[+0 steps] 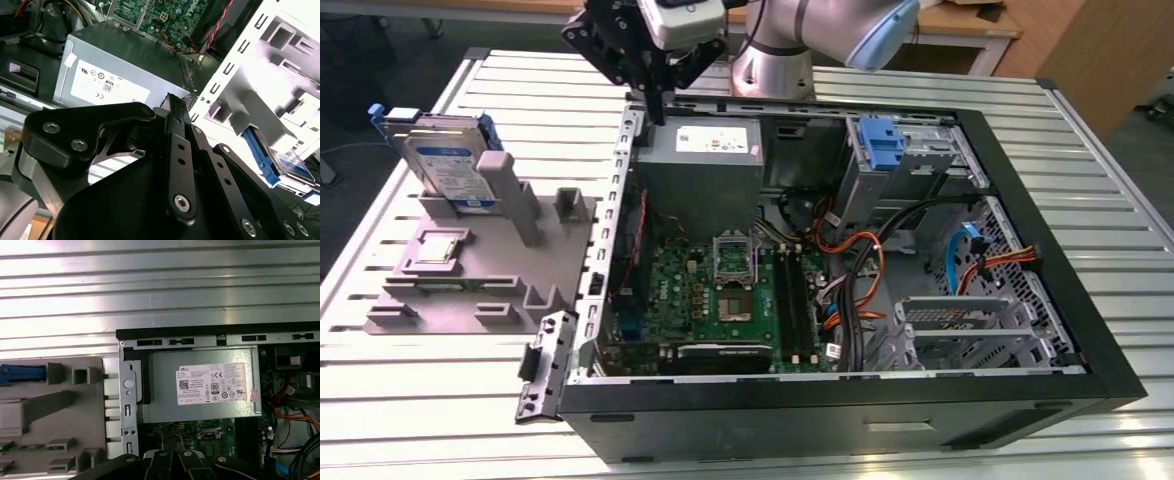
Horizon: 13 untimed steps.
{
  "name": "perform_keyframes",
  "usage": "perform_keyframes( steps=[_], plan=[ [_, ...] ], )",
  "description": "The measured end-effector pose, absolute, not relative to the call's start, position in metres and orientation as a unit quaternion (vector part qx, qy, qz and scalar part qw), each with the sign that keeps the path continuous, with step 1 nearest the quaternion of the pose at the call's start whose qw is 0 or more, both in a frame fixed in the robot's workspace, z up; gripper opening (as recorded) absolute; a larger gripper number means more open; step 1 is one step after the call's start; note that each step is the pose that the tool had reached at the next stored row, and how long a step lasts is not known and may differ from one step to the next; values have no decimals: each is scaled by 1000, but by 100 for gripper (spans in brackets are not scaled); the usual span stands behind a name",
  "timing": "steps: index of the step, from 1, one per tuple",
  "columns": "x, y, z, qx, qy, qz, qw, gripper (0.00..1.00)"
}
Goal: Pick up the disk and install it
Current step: 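Reach for the disk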
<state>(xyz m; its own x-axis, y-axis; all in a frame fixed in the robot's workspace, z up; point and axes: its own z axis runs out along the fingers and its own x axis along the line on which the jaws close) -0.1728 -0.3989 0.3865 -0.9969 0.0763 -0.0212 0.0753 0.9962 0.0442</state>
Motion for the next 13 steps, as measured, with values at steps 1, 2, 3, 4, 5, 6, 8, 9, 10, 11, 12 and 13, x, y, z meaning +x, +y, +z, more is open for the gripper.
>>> perform_keyframes(
  steps=[1, 2, 3, 4, 5, 6, 8, 9, 10, 11, 12, 13],
  plan=[
    [-173, -399, 386, 38, 999, 22, 11, 10],
    [-174, -399, 386, 38, 999, 22, 11, 10],
    [-174, -399, 386, 38, 999, 22, 11, 10],
    [-175, -399, 386, 38, 999, 22, 11, 10],
    [-176, -399, 386, 38, 999, 22, 11, 10],
    [-176, -399, 386, 38, 999, 22, 11, 10],
    [-177, -399, 386, 38, 999, 22, 11, 10],
    [-177, -399, 386, 38, 999, 22, 11, 10],
    [-178, -399, 386, 38, 999, 22, 11, 10],
    [-178, -399, 386, 38, 999, 22, 11, 10],
    [-179, -399, 386, 38, 999, 22, 11, 10],
    [-179, -399, 385, 38, 999, 22, 11, 10]
  ],
)
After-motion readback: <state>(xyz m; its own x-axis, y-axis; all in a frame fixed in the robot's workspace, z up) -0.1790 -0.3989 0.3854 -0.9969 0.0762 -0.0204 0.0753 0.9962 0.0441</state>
